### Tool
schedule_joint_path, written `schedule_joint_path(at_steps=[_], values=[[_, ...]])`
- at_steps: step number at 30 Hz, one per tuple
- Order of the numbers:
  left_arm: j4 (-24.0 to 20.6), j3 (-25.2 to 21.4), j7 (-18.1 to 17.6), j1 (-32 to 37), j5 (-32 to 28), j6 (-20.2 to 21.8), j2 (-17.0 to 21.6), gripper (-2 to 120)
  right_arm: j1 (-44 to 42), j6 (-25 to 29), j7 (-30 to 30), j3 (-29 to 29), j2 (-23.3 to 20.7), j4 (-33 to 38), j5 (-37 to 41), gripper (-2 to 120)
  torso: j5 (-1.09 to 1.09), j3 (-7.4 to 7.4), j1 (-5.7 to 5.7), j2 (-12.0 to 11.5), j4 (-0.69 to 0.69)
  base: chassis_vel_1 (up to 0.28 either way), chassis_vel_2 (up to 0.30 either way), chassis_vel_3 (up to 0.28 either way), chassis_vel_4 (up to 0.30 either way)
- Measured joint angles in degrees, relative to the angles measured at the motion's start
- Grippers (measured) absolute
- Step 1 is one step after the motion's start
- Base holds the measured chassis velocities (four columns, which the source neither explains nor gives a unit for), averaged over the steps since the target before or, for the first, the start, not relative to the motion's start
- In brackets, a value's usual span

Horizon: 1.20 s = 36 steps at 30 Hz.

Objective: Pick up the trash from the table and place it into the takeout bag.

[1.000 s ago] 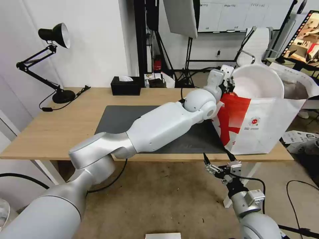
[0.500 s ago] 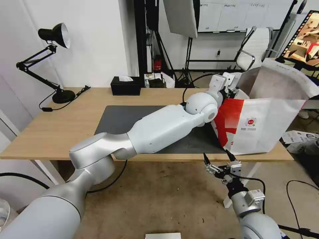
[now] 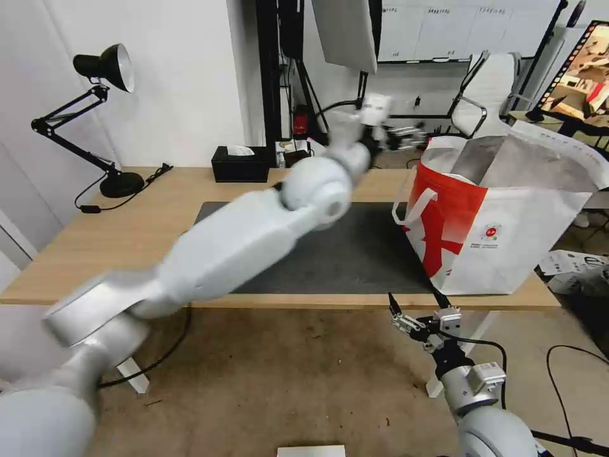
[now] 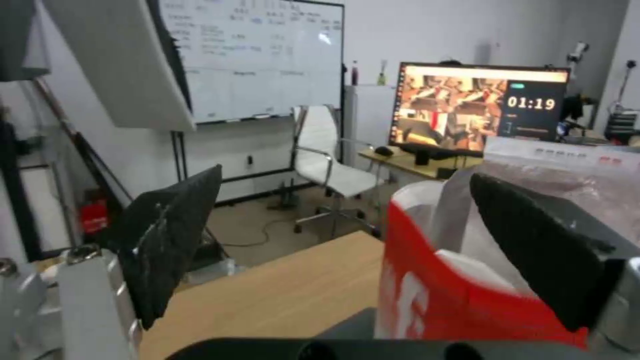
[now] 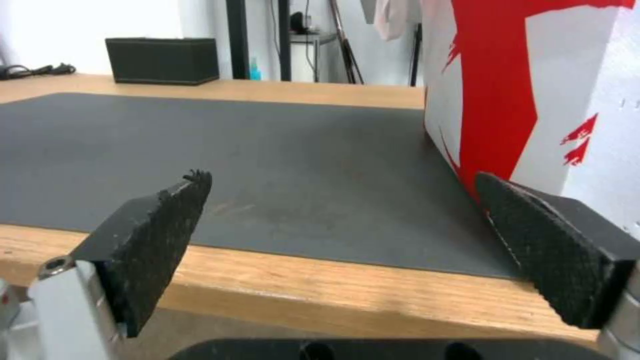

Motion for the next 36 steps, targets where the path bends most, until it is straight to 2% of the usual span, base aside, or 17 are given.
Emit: schedule_joint_path(at_steps=[1, 3, 4, 7, 8, 11, 12, 14, 15, 17, 18, 20, 21, 23, 24, 30, 36], values=[[0.00, 0.00, 0.00, 0.00, 0.00, 0.00, 0.00, 100, 0.00, 0.00, 0.00, 0.00, 0.00, 0.00, 0.00, 100, 0.00, 0.00, 0.00, 0.00, 0.00, 0.000, 0.000, 0.000, 0.000], [-4.81, -3.45, 0.26, 5.75, 3.80, -0.90, 4.50, 100, 0.00, 0.00, 0.00, 0.00, 0.00, 0.00, 0.00, 100, 0.00, 0.00, 0.00, 0.00, 0.00, 0.000, 0.000, 0.000, 0.000], [-4.81, -3.45, 0.26, 5.75, 3.80, -0.90, 4.50, 100, 0.00, 0.00, 0.00, 0.00, 0.00, 0.00, 0.00, 100, 0.00, 0.00, 0.00, 0.00, 0.00, 0.000, 0.000, 0.000, 0.000], [-11.60, -12.69, 1.80, 18.64, 11.08, -3.31, 11.10, 100, 0.00, 0.00, 0.01, 0.00, 0.00, 0.00, 0.00, 100, 0.01, 0.00, 0.00, 0.00, 0.01, 0.000, 0.000, 0.000, 0.000], [-11.60, -12.69, 1.80, 18.64, 11.08, -3.31, 11.10, 100, 0.00, 0.00, 0.01, 0.00, 0.00, 0.00, 0.00, 100, 0.01, 0.00, 0.00, 0.00, 0.01, 0.000, 0.000, 0.000, 0.000], [-18.23, -24.70, 3.65, 35.66, 19.80, -5.92, 15.26, 100, 0.00, 0.00, 0.02, 0.00, 0.00, -0.01, 0.00, 100, 0.00, 0.00, -0.01, 0.01, 0.03, 0.000, 0.000, 0.000, 0.000], [-18.23, -24.70, 3.65, 35.66, 19.80, -5.92, 15.26, 100, 0.00, 0.00, 0.02, 0.00, 0.00, -0.01, 0.00, 100, 0.00, 0.00, -0.01, 0.01, 0.03, 0.000, 0.000, 0.000, 0.000], [-21.54, -30.05, 3.92, 44.29, 24.35, -7.86, 16.52, 100, 0.00, 0.00, 0.01, 0.00, 0.00, -0.01, 0.00, 100, 0.00, 0.00, -0.01, 0.01, 0.02, 0.000, 0.000, 0.000, 0.000], [-21.54, -30.05, 3.92, 44.29, 24.35, -7.86, 16.52, 100, 0.00, 0.00, 0.01, 0.00, 0.00, -0.01, 0.00, 100, 0.00, 0.00, -0.01, 0.01, 0.02, 0.000, 0.000, 0.000, 0.000], [-24.55, -35.34, 4.19, 53.75, 28.93, -11.03, 15.68, 100, 0.00, 0.00, 0.01, 0.00, 0.00, -0.01, 0.00, 100, 0.04, -0.01, -0.01, 0.01, 0.00, 0.000, 0.000, 0.000, 0.000], [-24.55, -35.34, 4.19, 53.75, 28.93, -11.03, 15.68, 100, 0.00, 0.00, 0.01, 0.00, 0.00, -0.01, 0.00, 100, 0.04, -0.01, -0.01, 0.01, 0.00, 0.000, 0.000, 0.000, 0.000], [-26.71, -42.00, 5.79, 64.88, 33.06, -14.66, 11.94, 100, 0.00, -0.01, 0.01, -0.01, 0.00, -0.01, 0.00, 100, 0.03, -0.01, -0.01, 0.00, -0.01, 0.000, 0.000, 0.000, 0.000], [-26.71, -42.00, 5.79, 64.88, 33.06, -14.66, 11.94, 100, 0.00, -0.01, 0.01, -0.01, 0.00, -0.01, 0.00, 100, 0.03, -0.01, -0.01, 0.00, -0.01, 0.000, 0.000, 0.000, 0.000], [-27.29, -45.35, 6.47, 71.89, 36.00, -17.60, 9.27, 100, 0.00, 0.00, 0.01, 0.00, 0.00, 0.00, 0.00, 100, 0.02, -0.01, -0.01, 0.01, 0.02, 0.000, 0.000, 0.000, 0.000], [-27.29, -45.35, 6.47, 71.89, 36.00, -17.60, 9.27, 100, 0.00, 0.00, 0.01, 0.00, 0.00, 0.00, 0.00, 100, 0.02, -0.01, -0.01, 0.01, 0.02, 0.000, 0.000, 0.000, 0.000], [-28.05, -49.82, 7.07, 84.97, 42.24, -21.50, 2.17, 100, 0.00, 0.00, 0.01, 0.00, 0.00, 0.00, 0.00, 100, 0.05, -0.01, -0.01, 0.01, 0.00, 0.000, 0.000, 0.000, 0.000], [-26.95, -49.65, 8.02, 89.81, 43.91, -22.11, -1.66, 100, 0.00, 0.00, 0.01, 0.00, 0.00, -0.01, 0.00, 100, 0.04, 0.00, -0.01, 0.01, 0.00, 0.000, 0.000, 0.000, 0.000]])
